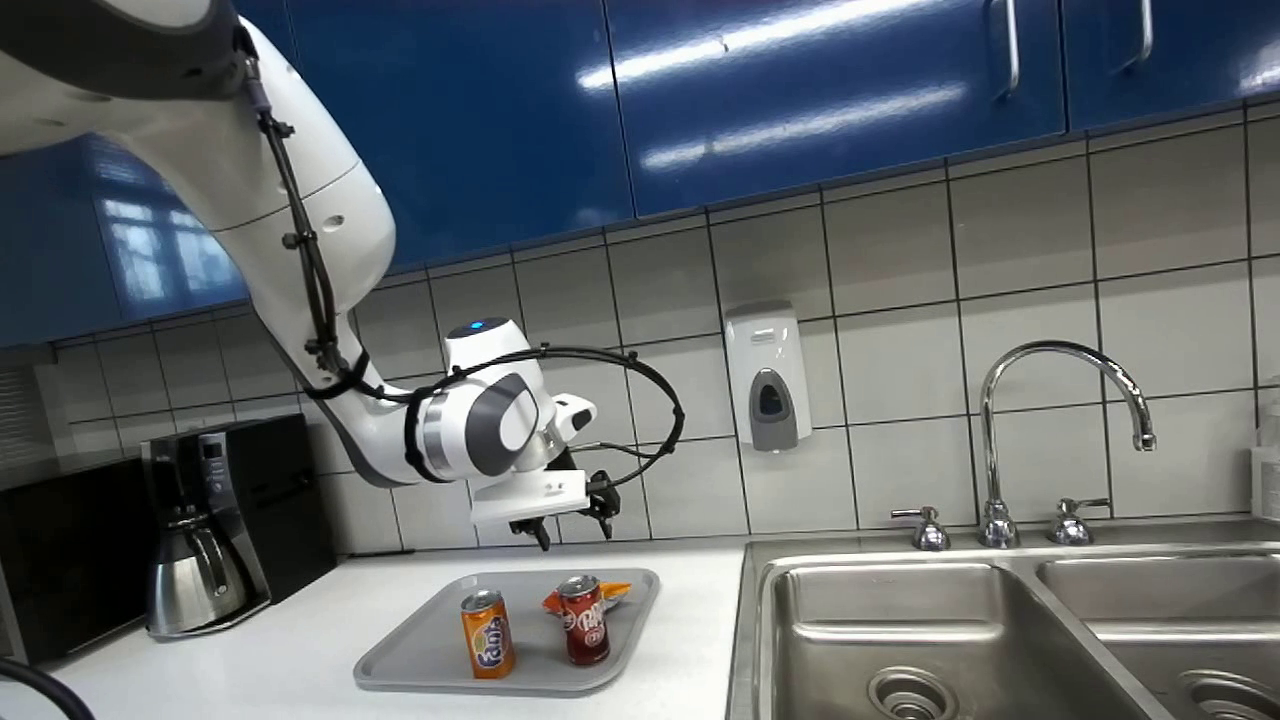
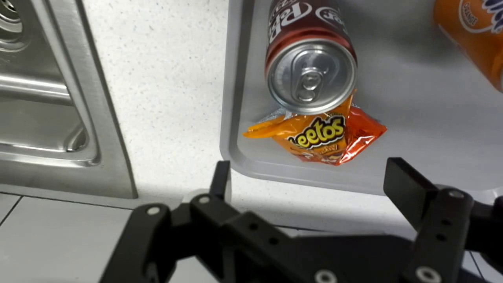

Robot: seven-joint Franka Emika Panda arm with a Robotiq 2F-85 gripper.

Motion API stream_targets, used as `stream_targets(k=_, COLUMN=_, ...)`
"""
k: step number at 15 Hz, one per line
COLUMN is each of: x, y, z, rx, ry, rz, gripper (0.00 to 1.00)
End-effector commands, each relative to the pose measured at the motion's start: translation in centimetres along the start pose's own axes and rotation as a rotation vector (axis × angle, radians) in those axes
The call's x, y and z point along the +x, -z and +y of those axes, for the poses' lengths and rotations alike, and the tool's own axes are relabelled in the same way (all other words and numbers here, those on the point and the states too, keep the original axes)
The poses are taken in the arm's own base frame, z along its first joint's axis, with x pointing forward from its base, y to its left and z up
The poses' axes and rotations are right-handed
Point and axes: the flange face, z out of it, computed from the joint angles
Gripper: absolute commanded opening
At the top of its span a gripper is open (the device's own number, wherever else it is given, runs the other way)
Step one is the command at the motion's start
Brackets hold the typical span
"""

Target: Put the cans on the tray

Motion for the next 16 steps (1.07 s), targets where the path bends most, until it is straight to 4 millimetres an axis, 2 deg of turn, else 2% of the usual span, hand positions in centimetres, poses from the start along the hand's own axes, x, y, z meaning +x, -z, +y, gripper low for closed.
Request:
stream_targets(k=1, x=-0.2, y=3.5, z=0.8, rx=-0.001, ry=0.01, rz=-0.021, gripper=1.0)
stream_targets(k=4, x=-0.7, y=5.7, z=1.2, rx=0.018, ry=0.012, rz=-0.071, gripper=1.0)
stream_targets(k=11, x=-2.6, y=10.9, z=3.5, rx=-0.01, ry=-0.023, rz=-0.081, gripper=1.0)
stream_targets(k=16, x=-4.2, y=13.4, z=4.6, rx=-0.001, ry=-0.04, rz=-0.134, gripper=1.0)
